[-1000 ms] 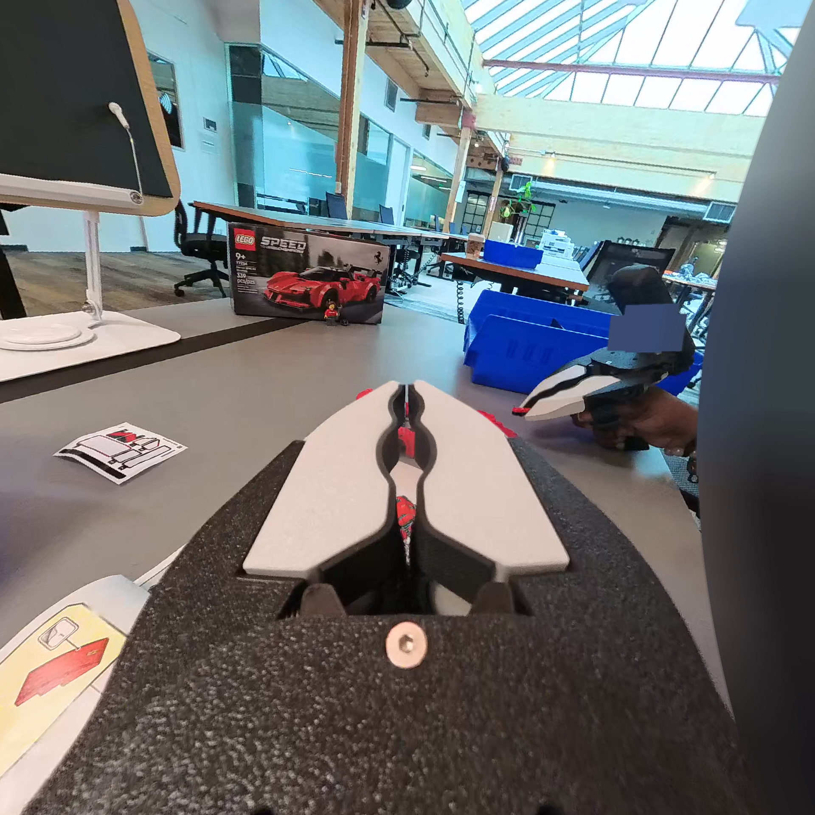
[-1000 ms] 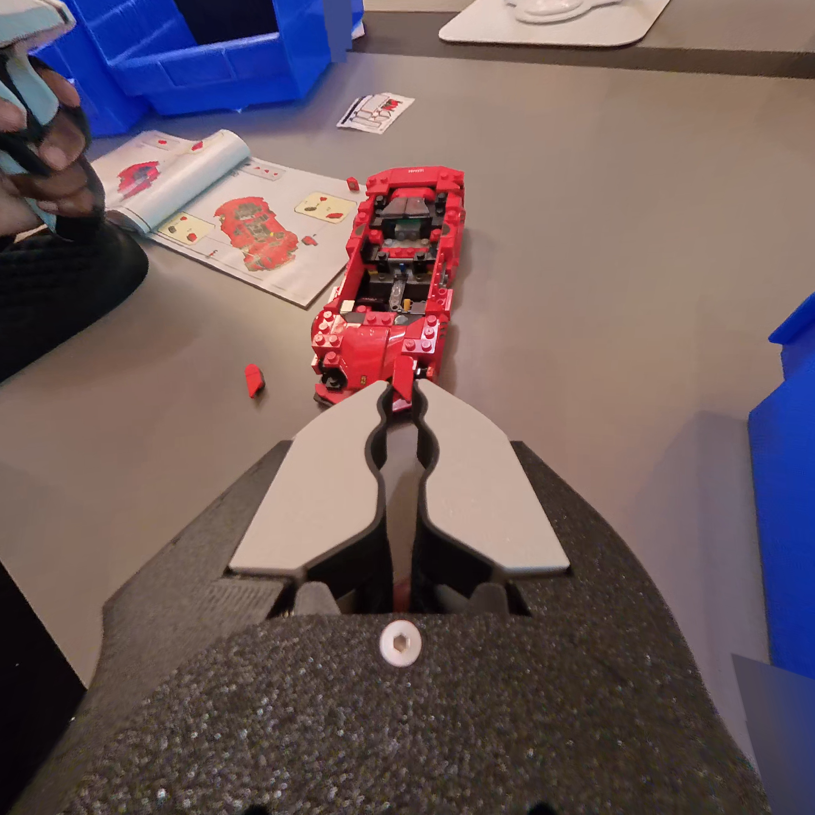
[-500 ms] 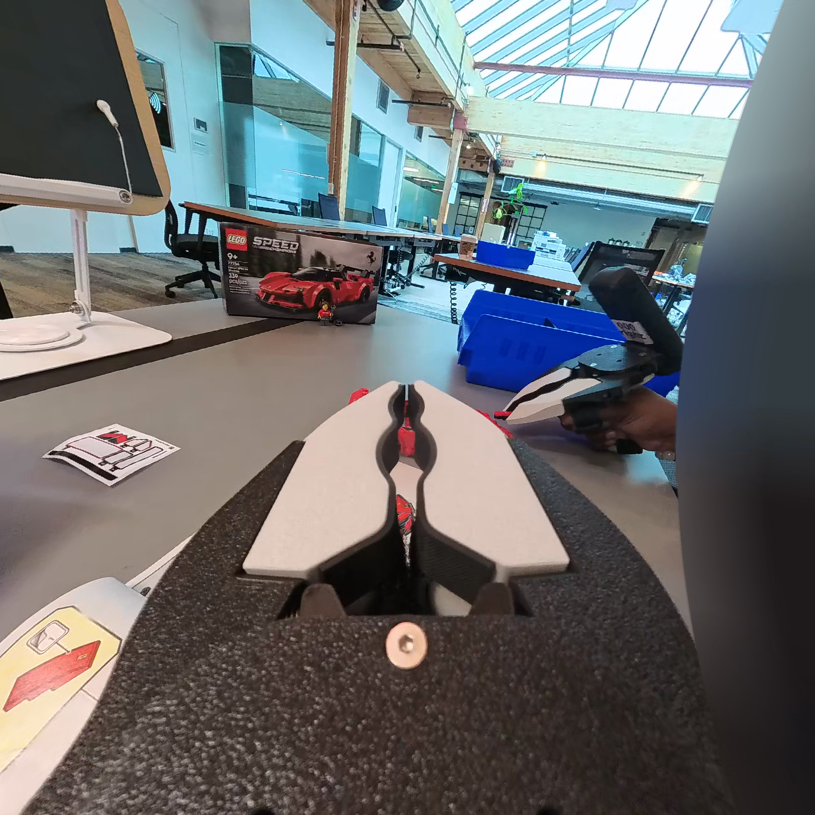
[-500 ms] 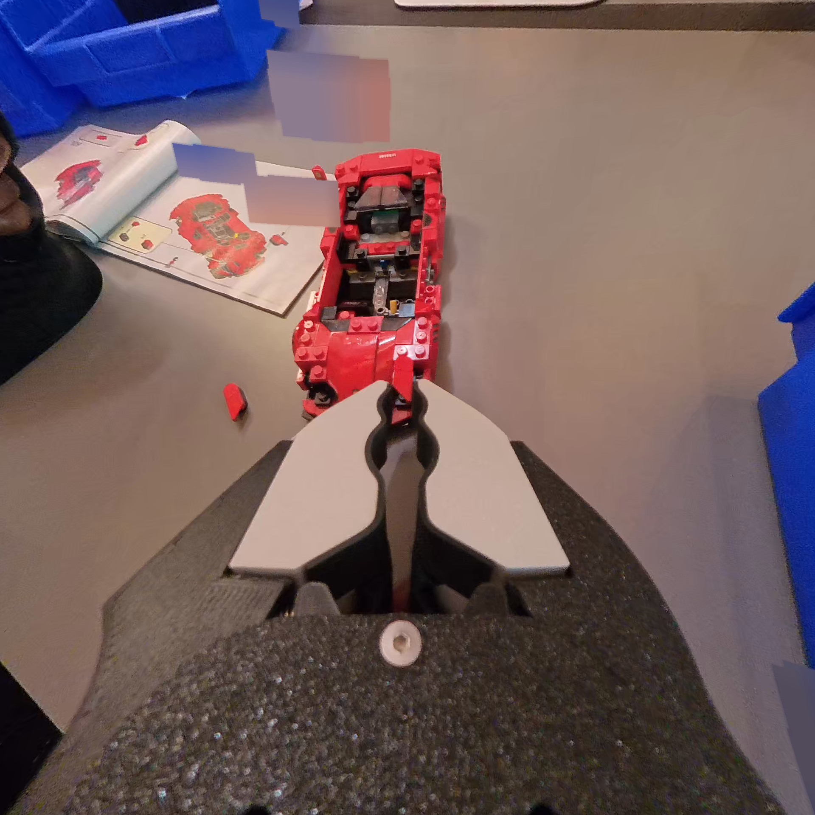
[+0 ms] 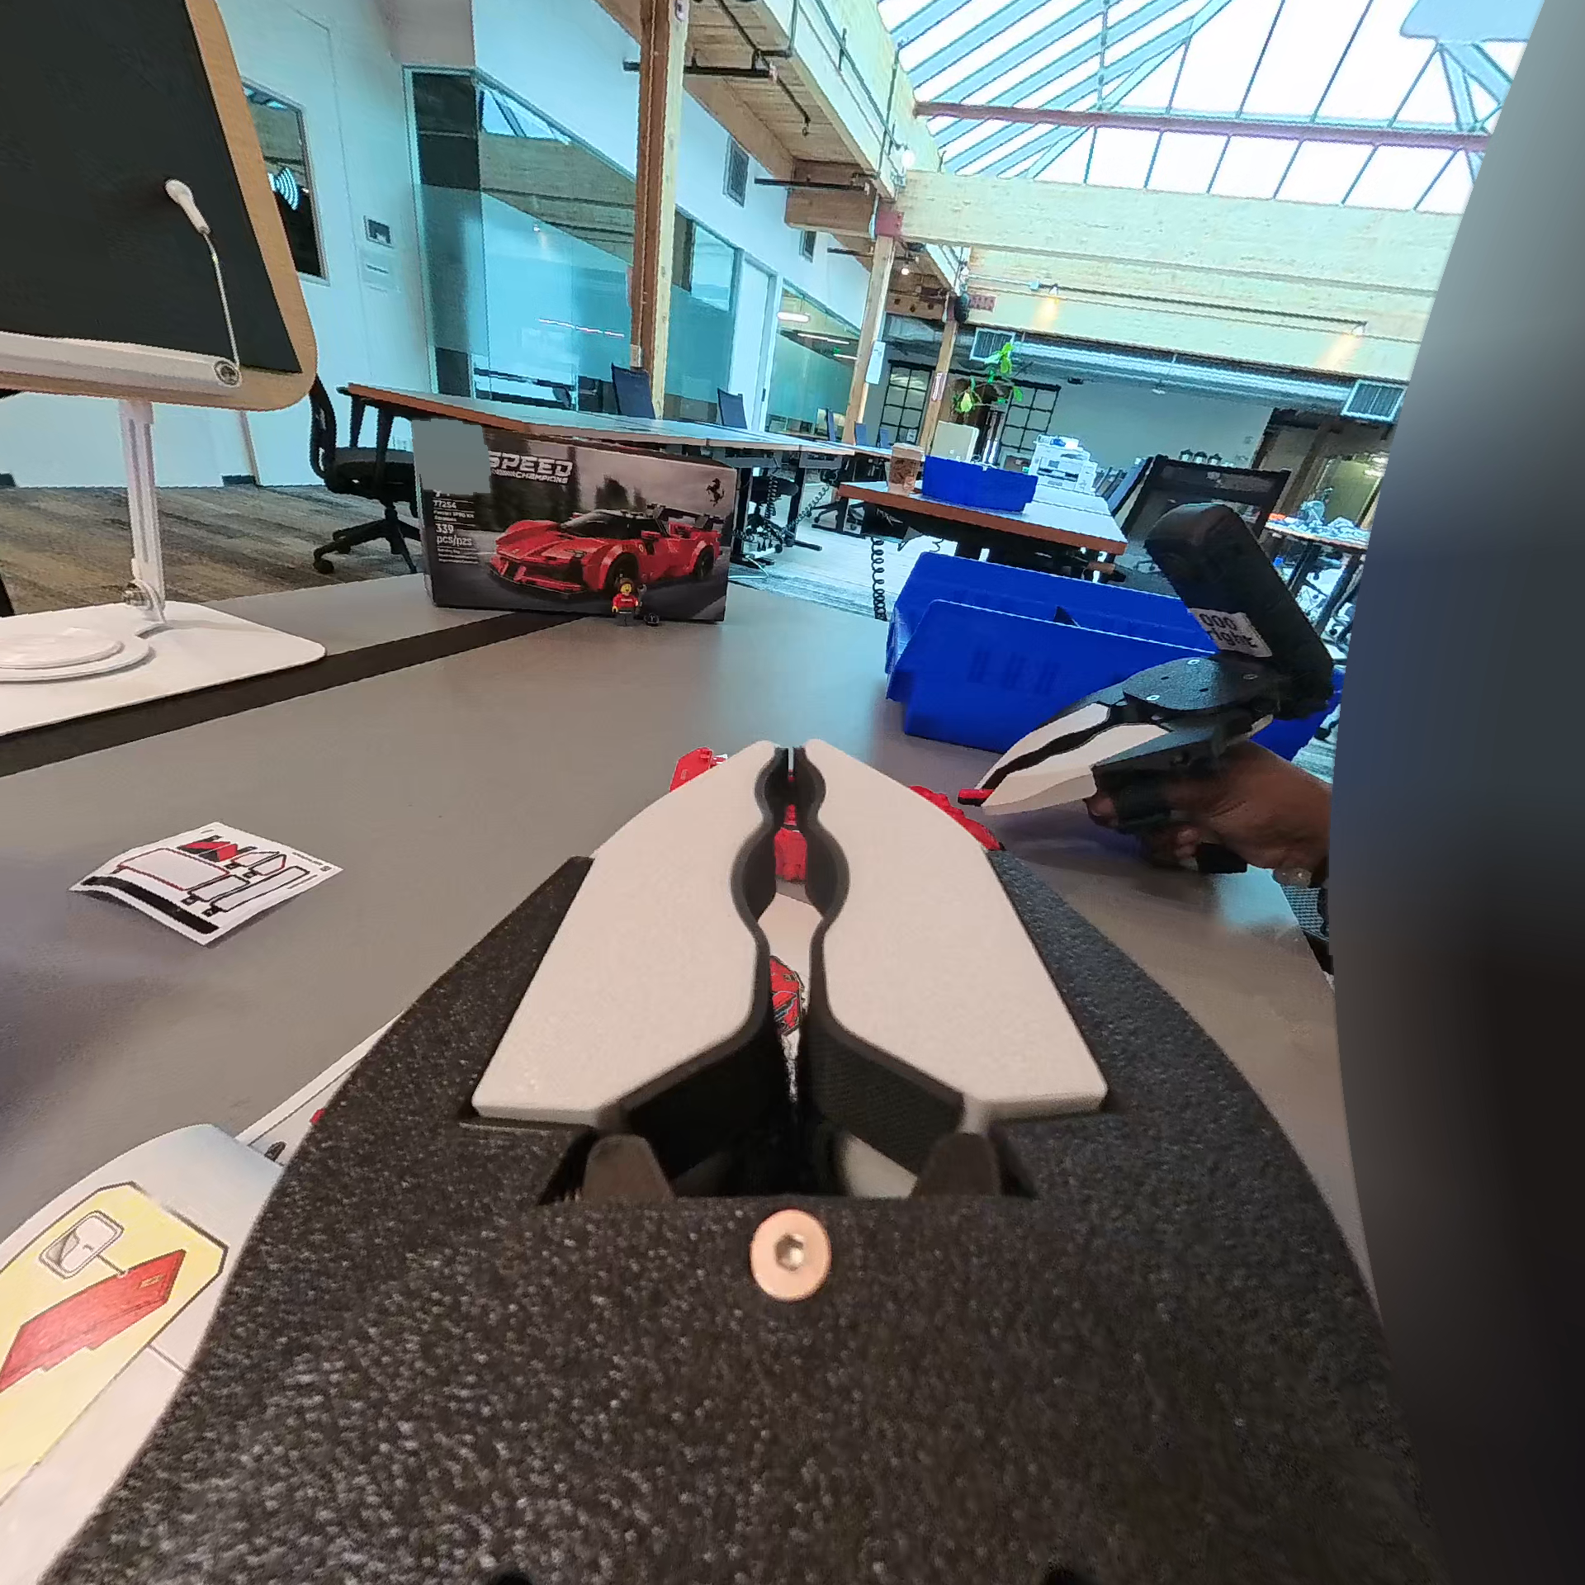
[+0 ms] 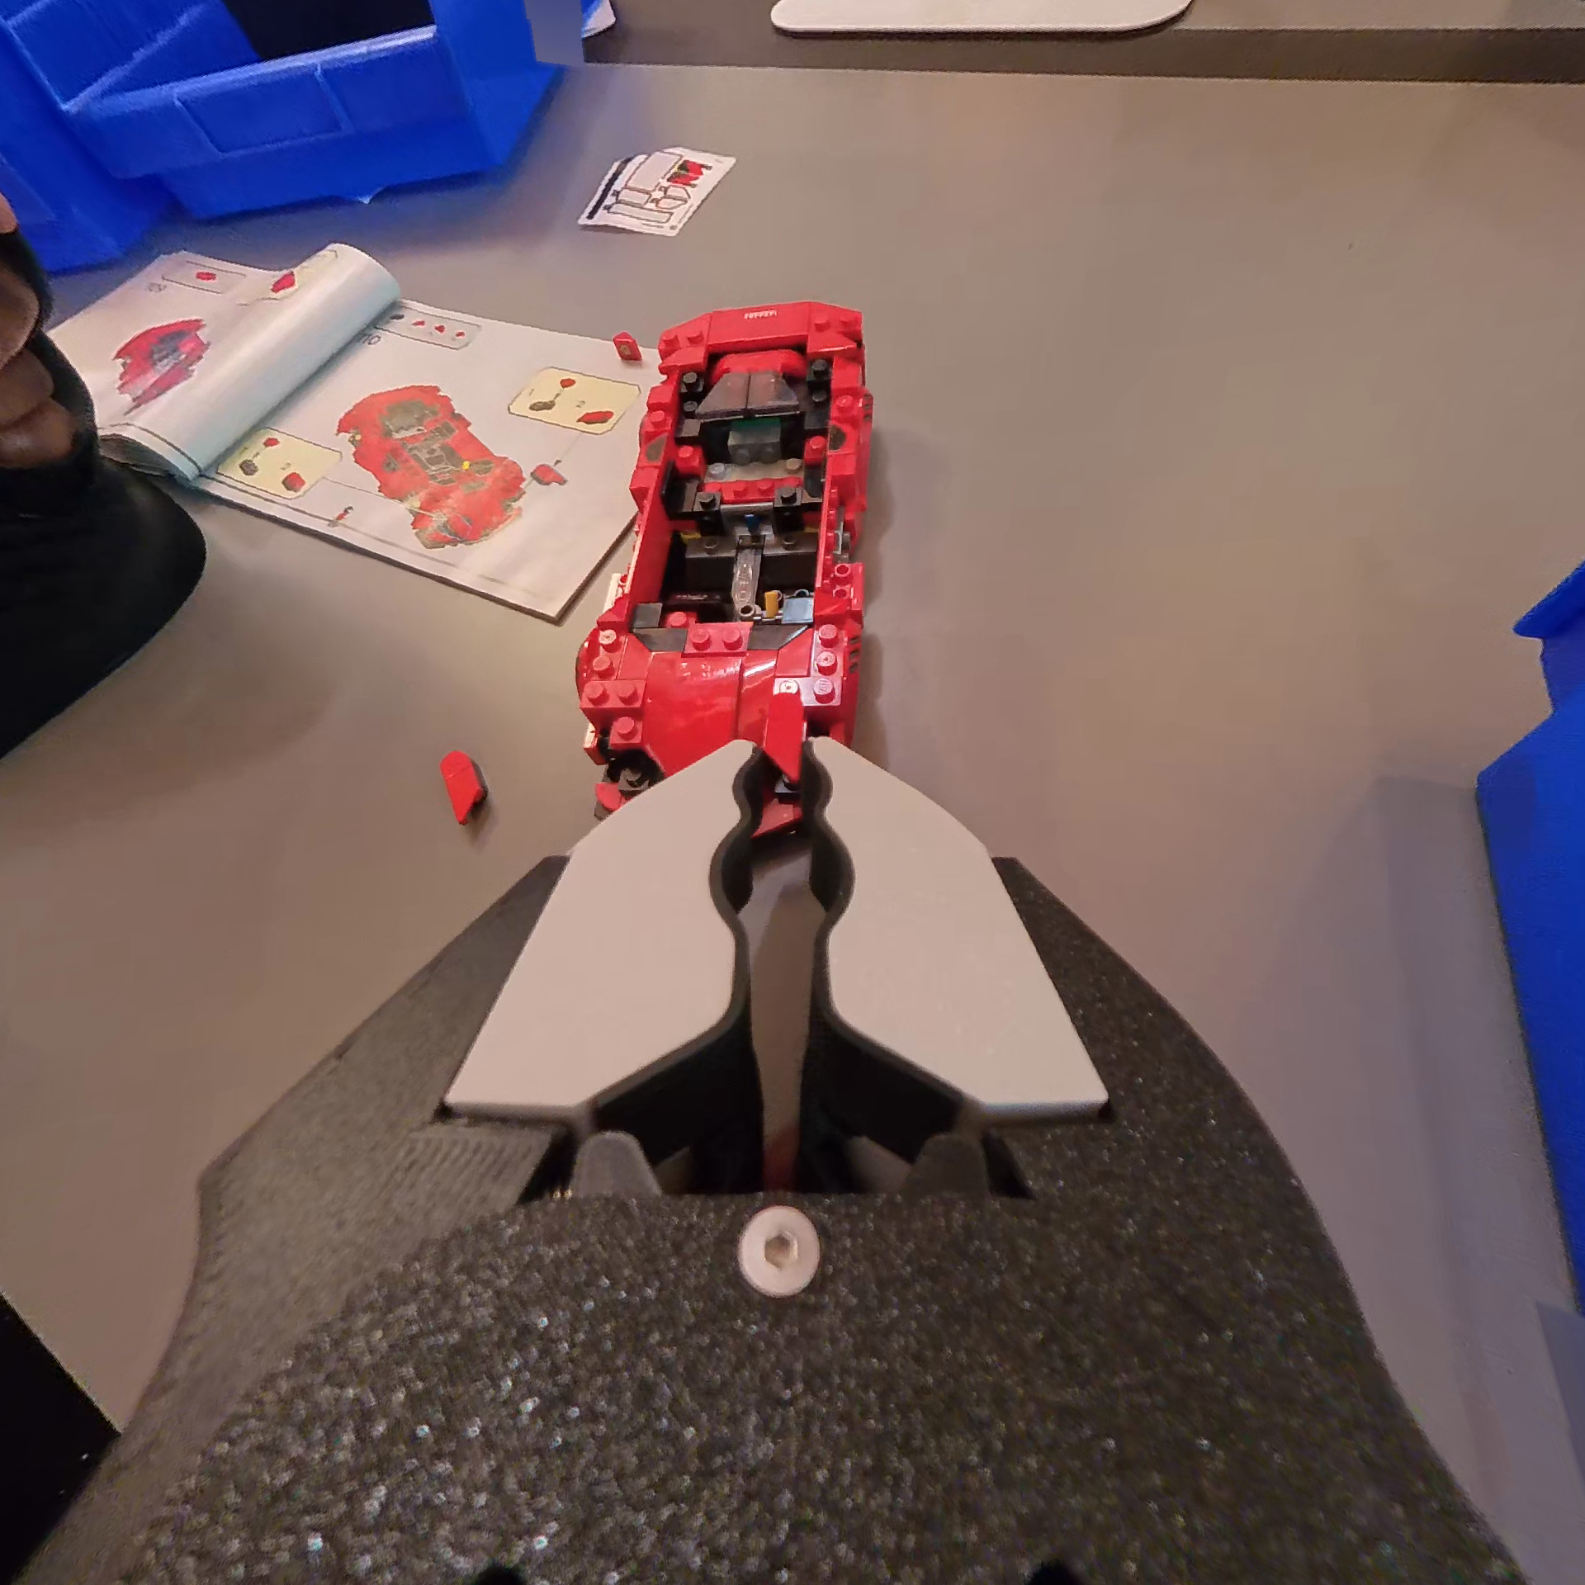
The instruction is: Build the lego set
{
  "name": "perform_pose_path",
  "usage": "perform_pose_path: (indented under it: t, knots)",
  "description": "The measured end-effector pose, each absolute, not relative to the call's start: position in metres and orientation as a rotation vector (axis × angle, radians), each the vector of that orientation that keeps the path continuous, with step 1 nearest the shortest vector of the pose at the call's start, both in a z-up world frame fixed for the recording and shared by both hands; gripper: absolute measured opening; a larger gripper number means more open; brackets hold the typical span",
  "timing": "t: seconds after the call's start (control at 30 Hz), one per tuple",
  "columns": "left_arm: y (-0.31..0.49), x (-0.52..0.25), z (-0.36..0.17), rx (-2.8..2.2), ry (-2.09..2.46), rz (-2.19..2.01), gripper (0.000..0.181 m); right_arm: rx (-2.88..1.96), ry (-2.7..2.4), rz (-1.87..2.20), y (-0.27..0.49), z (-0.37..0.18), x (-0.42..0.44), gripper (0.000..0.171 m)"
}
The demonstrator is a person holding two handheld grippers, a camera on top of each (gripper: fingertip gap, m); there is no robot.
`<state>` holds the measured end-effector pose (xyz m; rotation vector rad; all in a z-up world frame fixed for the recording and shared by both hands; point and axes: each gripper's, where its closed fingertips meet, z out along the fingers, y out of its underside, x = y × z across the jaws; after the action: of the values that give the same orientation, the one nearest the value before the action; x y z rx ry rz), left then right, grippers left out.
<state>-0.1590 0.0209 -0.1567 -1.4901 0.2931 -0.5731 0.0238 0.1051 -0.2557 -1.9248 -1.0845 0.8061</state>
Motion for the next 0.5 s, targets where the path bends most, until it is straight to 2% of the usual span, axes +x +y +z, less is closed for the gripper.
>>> perform_pose_path:
  t: [0.5]
  knots:
    - [0.022,-0.156,-0.159,-1.502,0.305,-0.57,0.0,-1.982,-1.044,0.806,0.106,-0.259,0.038,0.008]
